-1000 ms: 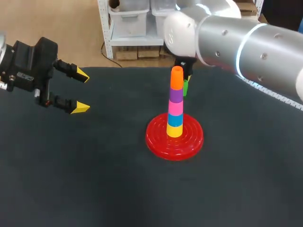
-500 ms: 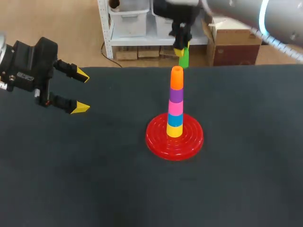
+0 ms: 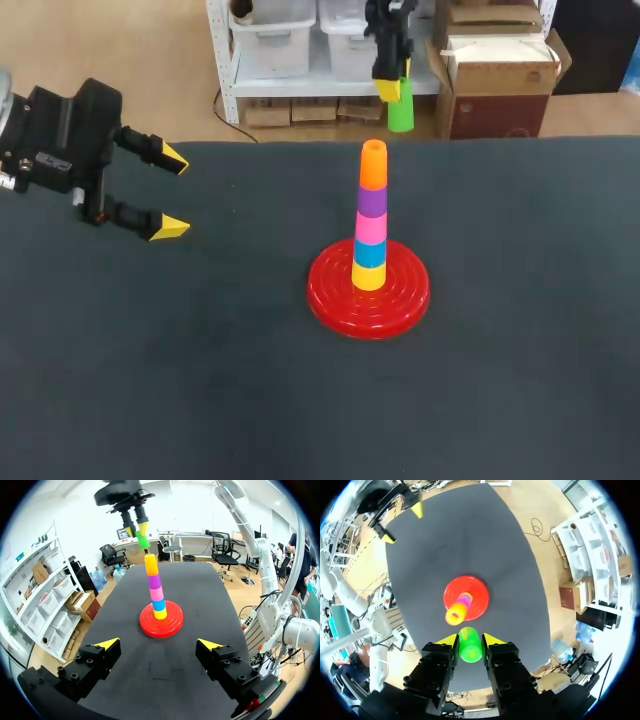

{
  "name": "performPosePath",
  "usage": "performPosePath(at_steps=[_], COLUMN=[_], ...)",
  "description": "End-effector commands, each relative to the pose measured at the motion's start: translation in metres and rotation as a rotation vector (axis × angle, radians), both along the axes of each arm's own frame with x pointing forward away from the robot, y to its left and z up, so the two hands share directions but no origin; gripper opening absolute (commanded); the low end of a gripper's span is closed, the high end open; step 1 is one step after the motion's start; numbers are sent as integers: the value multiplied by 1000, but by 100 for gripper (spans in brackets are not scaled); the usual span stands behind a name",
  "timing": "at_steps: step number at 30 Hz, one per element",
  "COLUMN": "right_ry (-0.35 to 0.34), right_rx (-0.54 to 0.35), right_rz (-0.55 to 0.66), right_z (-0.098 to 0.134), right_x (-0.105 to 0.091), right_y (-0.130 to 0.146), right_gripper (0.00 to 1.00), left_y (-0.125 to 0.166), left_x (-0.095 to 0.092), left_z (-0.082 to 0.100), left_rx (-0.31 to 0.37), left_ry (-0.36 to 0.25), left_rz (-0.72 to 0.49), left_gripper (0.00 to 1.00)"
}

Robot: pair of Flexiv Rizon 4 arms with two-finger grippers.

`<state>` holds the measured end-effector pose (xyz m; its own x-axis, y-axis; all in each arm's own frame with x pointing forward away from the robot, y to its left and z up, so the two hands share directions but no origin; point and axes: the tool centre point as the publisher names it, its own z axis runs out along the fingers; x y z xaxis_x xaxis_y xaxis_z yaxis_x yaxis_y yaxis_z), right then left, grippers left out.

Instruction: Pick up and stack the cylinders on the red base in this order: pink,purple,orange,green

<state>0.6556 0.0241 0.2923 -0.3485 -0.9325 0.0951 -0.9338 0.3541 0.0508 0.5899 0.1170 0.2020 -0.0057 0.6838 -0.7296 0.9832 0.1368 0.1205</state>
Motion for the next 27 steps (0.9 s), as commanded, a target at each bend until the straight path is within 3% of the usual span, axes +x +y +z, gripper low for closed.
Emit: performPosePath(at_steps=[1, 15, 27], right_ry=[-366, -347, -291], right_rx=[269, 271, 224], right_rz=[28, 113, 171], right_z=[4, 1, -1], right_x=[-40, -26, -24], right_y=[-8, 20, 22], right_gripper=[0, 0, 0], left_y=[1, 1, 1], left_x=[0, 0, 0], left_z=[-1, -1, -1], left_rx=[-2, -2, -2], left_ry=[-3, -3, -3], left_rz=[-1, -1, -1], left_gripper=[100, 100, 100])
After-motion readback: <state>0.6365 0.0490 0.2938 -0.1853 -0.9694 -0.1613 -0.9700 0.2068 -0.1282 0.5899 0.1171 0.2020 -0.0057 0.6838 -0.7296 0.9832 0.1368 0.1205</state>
